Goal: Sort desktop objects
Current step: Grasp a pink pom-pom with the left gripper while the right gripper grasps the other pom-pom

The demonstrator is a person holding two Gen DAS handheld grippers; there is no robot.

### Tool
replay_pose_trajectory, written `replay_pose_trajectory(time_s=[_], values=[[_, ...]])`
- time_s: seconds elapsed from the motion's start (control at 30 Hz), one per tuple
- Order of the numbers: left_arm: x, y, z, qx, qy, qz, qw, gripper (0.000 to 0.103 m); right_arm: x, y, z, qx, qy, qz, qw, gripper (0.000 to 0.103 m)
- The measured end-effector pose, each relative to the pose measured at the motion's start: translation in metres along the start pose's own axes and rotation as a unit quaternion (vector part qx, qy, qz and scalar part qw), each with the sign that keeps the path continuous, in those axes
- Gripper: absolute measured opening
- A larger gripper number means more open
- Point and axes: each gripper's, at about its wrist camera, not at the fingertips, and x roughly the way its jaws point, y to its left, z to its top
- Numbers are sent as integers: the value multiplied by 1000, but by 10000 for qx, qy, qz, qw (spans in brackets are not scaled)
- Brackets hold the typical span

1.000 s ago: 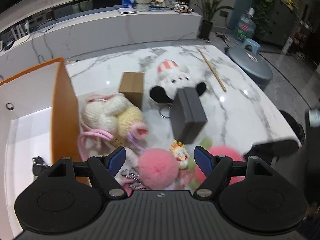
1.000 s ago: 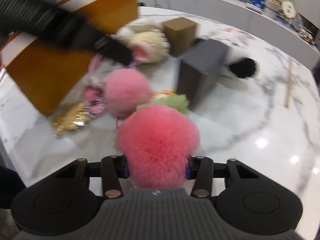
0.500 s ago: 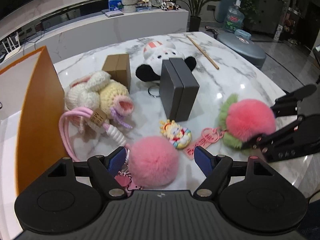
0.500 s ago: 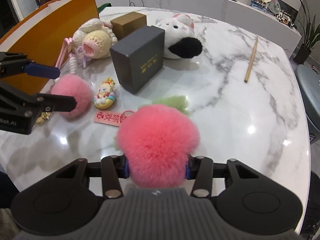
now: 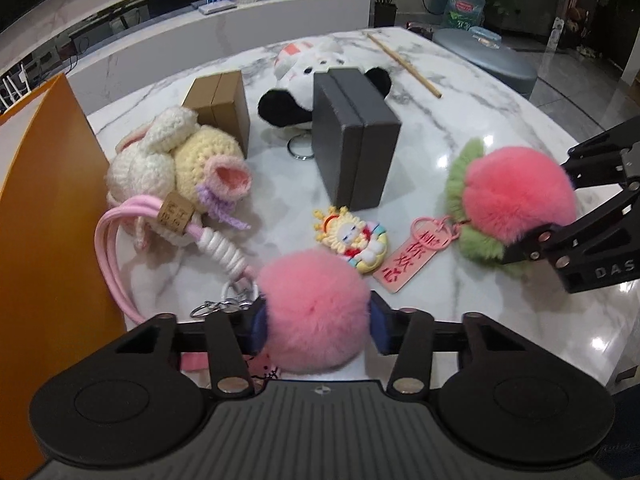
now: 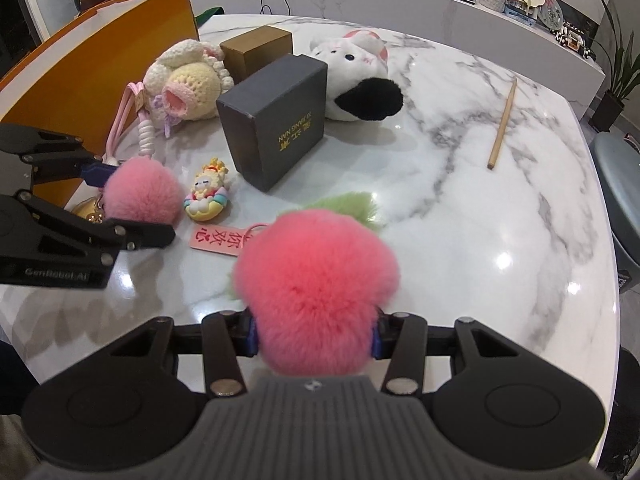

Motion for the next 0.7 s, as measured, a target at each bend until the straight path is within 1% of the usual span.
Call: replay_pose_trajectory(time_s=[0.1, 0.17, 0.2, 0.27, 0.4, 0.53, 0.57, 0.63, 0.67, 0.7], values=[[-1, 2, -1, -13, 6, -17, 10000, 57, 1, 0, 0, -3, 18, 0, 10000, 50], [-2, 0, -2, 56, 23, -10, 10000, 63, 2, 0, 0, 1, 33, 2, 10000, 52], [-2, -1, -2, 75, 32, -22, 10000, 65, 2, -1, 0, 7, 38, 14, 10000, 56], [-2, -1, -3, 64, 51, -64, 9999, 68, 4, -1, 1, 27, 15, 35, 10000, 56], [-2, 1, -3, 40, 71, -112, 9999, 68, 10, 1, 3, 11, -18, 43, 10000, 57], [-2, 0, -3, 43, 91, -83, 9999, 69, 12, 3, 4, 1, -93, 1, 10000, 59], [-2, 0, -4, 66, 95, -91, 9999, 69, 13, 3, 4, -3, -116, -21, 9999, 62], [-4, -1, -5, 106, 84, -121, 9998, 63, 15, 4, 4, -47, -164, -72, 9998, 63], [-5, -1, -6, 130, 70, -125, 9998, 51, 15, 4, 4, -37, -169, -62, 9998, 63], [-5, -2, -5, 153, 67, -122, 9998, 38, 15, 3, 5, -10, -166, -57, 9998, 60]])
